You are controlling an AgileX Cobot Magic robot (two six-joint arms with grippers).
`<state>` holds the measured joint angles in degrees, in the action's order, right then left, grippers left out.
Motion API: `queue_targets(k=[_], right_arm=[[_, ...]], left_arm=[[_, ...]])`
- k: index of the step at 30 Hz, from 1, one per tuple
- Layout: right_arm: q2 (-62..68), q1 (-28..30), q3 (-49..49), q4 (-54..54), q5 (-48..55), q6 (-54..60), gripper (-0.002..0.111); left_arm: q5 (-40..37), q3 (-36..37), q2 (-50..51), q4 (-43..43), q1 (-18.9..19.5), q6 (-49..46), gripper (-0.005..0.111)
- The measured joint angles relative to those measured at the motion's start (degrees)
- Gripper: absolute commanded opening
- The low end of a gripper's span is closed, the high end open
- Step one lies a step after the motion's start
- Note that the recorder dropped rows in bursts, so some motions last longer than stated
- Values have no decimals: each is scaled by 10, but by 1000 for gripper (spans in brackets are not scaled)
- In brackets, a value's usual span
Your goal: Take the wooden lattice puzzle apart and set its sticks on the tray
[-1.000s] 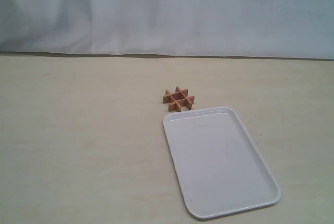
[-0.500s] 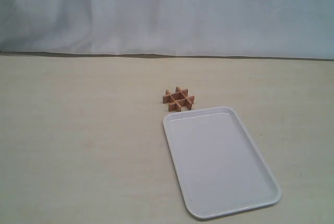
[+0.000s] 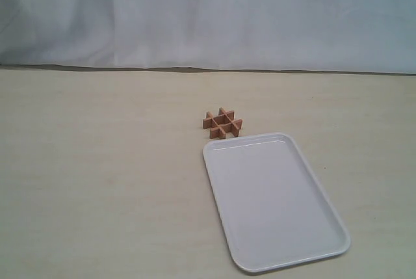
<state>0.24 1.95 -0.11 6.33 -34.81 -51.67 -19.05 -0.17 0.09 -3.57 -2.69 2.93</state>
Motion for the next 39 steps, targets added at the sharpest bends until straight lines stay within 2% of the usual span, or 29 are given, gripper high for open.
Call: queue_targets(k=[4, 8, 13, 19, 25, 30, 39], right_arm=[[8, 0, 0, 22, 39, -28, 5], [96, 0, -62, 6, 90, 86, 5], [292, 0, -222, 4, 188, 244, 5], [525, 0, -421, 41, 398, 388, 5], [747, -5, -615, 68, 655, 430, 5], [899, -69, -716, 66, 767, 464, 5], [1124, -207, -841, 56, 800, 470, 5]], left_arm=[[0, 0, 0, 0, 0, 0, 0], [0, 0, 0, 0, 0, 0, 0], [0, 0, 0, 0, 0, 0, 0], [0, 0, 0, 0, 0, 0, 0], [0, 0, 0, 0, 0, 0, 0], [0, 0, 0, 0, 0, 0, 0], [0, 0, 0, 0, 0, 0, 0]])
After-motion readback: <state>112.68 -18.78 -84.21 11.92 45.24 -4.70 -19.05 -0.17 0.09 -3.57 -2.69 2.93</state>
